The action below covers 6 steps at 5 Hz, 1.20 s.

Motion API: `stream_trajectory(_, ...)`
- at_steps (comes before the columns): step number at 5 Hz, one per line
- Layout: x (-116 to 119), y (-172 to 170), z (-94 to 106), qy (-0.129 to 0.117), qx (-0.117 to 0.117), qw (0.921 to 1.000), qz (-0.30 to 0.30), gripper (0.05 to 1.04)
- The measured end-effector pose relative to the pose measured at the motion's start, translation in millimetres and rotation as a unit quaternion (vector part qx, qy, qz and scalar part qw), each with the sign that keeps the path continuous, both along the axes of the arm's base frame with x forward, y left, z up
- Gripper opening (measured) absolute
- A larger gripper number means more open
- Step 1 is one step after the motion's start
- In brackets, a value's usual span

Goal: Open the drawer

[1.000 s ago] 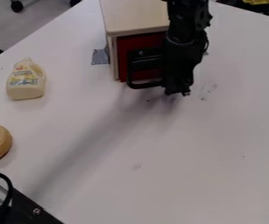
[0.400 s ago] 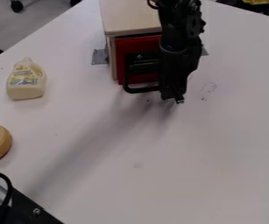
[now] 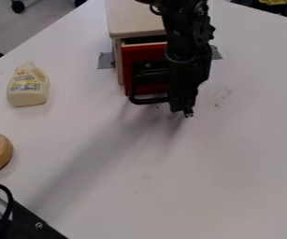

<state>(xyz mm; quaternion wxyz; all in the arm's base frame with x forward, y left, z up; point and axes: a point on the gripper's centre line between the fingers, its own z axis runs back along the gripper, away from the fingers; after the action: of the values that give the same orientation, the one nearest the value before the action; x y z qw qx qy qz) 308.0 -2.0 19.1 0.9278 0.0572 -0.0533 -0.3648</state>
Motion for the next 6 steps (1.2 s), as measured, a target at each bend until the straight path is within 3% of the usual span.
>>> stream_trajectory(2, -15.0, -10.9, 0.6, -0.001, -0.005, 1.0000, -0.004, 0.122)
stream_trajectory(4, -29.4, -24.5, -0.1, 0.033, -0.010, 0.9990, 0.026, 0.122)
stream_trajectory(6, -33.6, -40.1, 0.9, 0.045, -0.026, 0.9976, 0.045, 0.122)
